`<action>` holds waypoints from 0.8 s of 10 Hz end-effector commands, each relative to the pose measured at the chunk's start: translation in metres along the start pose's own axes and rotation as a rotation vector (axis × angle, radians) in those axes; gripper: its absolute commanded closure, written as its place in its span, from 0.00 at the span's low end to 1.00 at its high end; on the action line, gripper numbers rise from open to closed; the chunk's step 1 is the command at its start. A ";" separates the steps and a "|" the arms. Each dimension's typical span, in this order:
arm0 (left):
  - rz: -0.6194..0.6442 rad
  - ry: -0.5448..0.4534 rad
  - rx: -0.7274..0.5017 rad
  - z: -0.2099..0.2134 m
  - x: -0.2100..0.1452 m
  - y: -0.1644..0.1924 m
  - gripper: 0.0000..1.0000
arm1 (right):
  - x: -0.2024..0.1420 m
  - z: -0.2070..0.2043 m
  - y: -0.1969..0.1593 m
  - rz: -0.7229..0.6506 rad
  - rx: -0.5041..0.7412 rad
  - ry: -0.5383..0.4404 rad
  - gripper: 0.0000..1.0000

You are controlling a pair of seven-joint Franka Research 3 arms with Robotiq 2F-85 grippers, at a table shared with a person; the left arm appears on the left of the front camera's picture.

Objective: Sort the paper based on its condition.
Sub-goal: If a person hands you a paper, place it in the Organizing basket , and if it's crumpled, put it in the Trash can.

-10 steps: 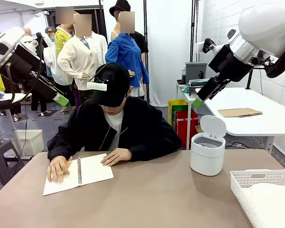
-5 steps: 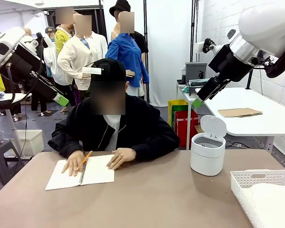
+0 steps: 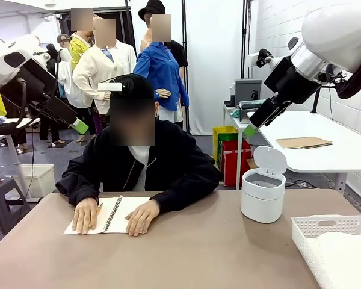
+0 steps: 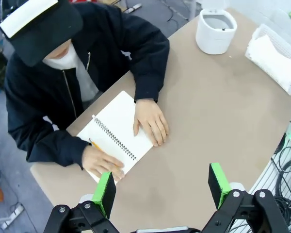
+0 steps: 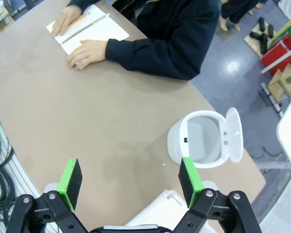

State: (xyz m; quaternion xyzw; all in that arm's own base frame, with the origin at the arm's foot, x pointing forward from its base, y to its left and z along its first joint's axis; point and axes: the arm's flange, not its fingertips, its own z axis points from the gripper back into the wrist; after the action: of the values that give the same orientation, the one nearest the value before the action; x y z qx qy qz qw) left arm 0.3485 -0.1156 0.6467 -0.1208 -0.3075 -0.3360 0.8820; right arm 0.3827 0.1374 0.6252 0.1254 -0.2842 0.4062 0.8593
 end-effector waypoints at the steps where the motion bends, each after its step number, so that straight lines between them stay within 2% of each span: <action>1: -0.034 0.009 0.033 0.007 -0.013 -0.007 0.00 | 0.000 -0.001 0.001 -0.019 0.008 -0.001 0.00; 3: -0.115 -0.009 0.044 0.014 -0.018 -0.005 0.00 | 0.000 -0.001 0.001 -0.019 0.008 -0.001 0.00; 7: -0.179 -0.013 0.030 0.013 -0.019 0.007 0.00 | 0.000 -0.001 0.001 -0.019 0.008 -0.001 0.00; 8: -0.127 -0.009 0.038 0.019 -0.014 -0.003 0.00 | 0.000 -0.001 0.001 -0.019 0.008 -0.001 0.00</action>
State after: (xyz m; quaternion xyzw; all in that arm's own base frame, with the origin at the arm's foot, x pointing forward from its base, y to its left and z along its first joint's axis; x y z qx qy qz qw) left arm 0.3322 -0.0992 0.6510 -0.0874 -0.3249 -0.3935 0.8555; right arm 0.3827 0.1373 0.6251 0.1252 -0.2842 0.4061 0.8595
